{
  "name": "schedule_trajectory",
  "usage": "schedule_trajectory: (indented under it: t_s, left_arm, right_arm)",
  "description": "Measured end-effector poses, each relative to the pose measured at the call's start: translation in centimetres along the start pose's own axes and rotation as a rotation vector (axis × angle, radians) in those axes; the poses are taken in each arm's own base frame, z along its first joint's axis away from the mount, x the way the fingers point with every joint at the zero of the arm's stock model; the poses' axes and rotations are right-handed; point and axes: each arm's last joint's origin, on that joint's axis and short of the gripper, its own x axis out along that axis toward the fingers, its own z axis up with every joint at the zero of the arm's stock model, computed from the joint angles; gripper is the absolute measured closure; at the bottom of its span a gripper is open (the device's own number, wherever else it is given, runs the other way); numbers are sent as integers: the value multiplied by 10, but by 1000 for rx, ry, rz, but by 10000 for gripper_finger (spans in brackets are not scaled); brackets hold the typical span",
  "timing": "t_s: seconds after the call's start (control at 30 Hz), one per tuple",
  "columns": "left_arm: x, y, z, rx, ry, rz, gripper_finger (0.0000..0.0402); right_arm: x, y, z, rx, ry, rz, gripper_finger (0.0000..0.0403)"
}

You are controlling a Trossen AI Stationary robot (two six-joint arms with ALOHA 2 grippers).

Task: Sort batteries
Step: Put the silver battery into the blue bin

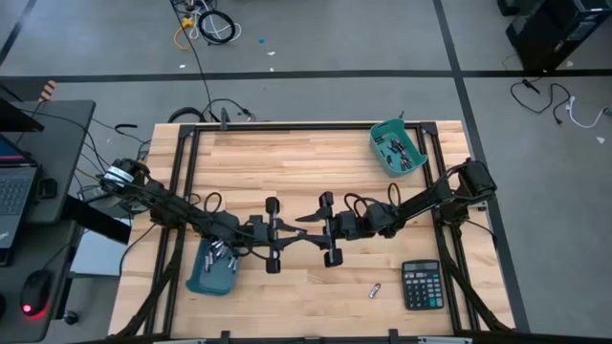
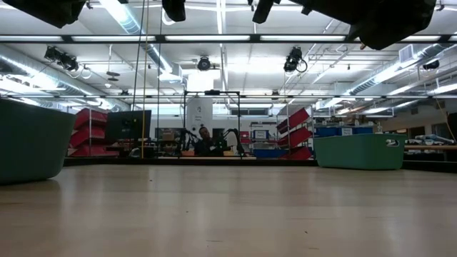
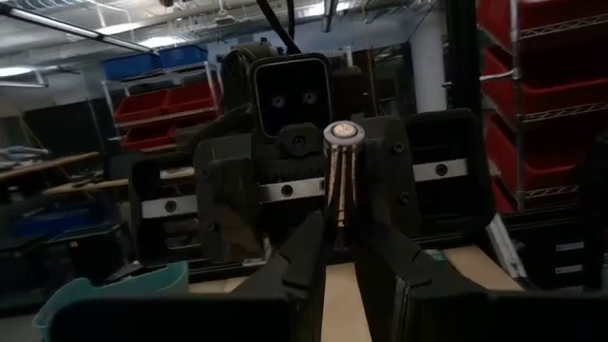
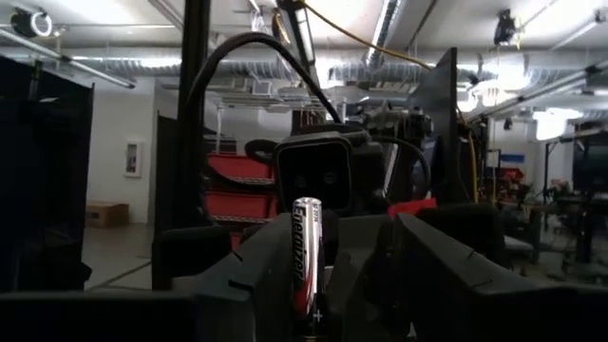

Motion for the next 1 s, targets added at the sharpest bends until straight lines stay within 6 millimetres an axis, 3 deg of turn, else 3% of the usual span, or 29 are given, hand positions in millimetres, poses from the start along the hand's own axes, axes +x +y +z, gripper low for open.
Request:
schedule_trajectory:
  t_s: [0.43,0.57,0.83,1.0]
  left_arm:
    - [0,3,1,44,25,111,347]
    - [-8,-3,5,93,83,206,348]
    - [-57,-42,40,71,244,191,348]
    - [-87,-45,71,-160,329,332,349]
  right_arm:
    - [-1,0,-4,33,28,-19,205]
    - [-8,5,3,7,44,-56,199]
    - [-29,13,32,-5,254,-183,202]
    - [-37,13,43,5,330,-210,203]
